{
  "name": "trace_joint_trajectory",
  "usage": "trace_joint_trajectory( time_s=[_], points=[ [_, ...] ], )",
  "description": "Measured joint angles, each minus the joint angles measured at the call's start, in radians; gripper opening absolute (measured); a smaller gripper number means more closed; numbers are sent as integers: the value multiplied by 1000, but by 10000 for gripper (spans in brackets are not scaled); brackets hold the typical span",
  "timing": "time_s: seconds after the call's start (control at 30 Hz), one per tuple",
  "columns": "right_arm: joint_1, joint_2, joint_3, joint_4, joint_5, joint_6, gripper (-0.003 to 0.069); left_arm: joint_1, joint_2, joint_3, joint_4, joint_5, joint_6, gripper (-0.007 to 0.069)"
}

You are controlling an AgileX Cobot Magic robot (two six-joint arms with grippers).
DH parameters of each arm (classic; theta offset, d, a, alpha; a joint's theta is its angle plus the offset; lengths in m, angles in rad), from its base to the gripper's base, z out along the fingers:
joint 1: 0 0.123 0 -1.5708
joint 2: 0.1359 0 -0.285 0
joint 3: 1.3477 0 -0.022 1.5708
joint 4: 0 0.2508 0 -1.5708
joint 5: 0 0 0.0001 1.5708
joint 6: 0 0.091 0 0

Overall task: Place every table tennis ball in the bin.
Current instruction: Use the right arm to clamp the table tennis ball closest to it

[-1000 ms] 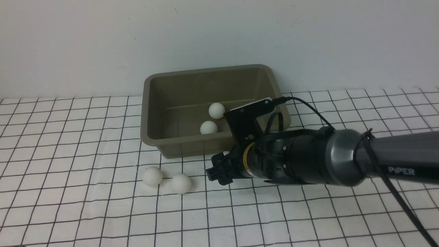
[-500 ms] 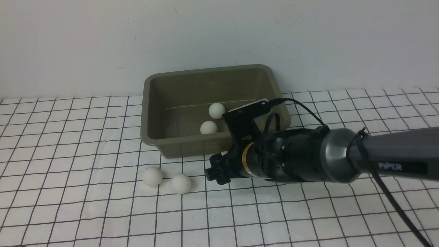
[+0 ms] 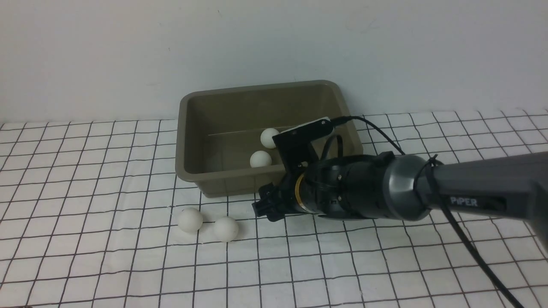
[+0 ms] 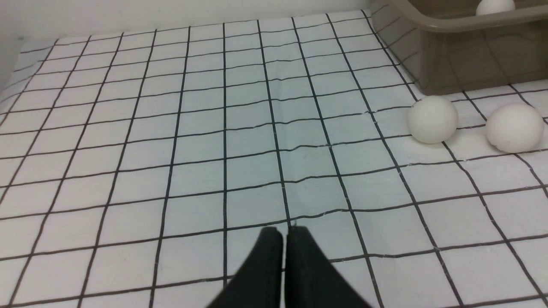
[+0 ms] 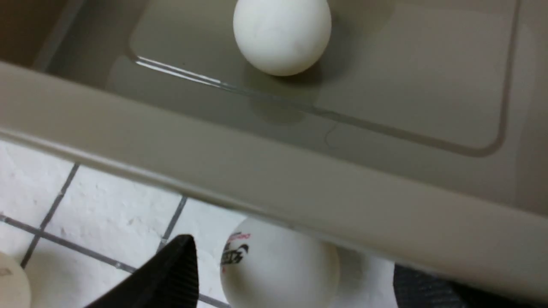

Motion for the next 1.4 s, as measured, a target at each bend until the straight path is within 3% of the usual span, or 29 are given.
trace_joint_trajectory(
  time_s=[0.5, 0.6, 0.73, 0.9, 1.1, 1.4],
  points=[
    [0, 67, -33, 4, -5, 0, 547, 0, 0, 0, 0, 0, 0, -4],
    [0, 78, -56, 17, 14, 0, 506, 0, 0, 0, 0, 0, 0, -4],
    [0, 80, -61, 43, 41, -1, 356, 0, 0, 0, 0, 0, 0, -4],
    [5, 80, -61, 46, 48, -20, 359, 0, 0, 0, 0, 0, 0, -4],
    [79, 30, -61, 86, 72, -110, 359, 0, 0, 0, 0, 0, 0, -4],
    [200, -42, -61, 173, 295, -283, 359, 0, 0, 0, 0, 0, 0, -4]
  ],
)
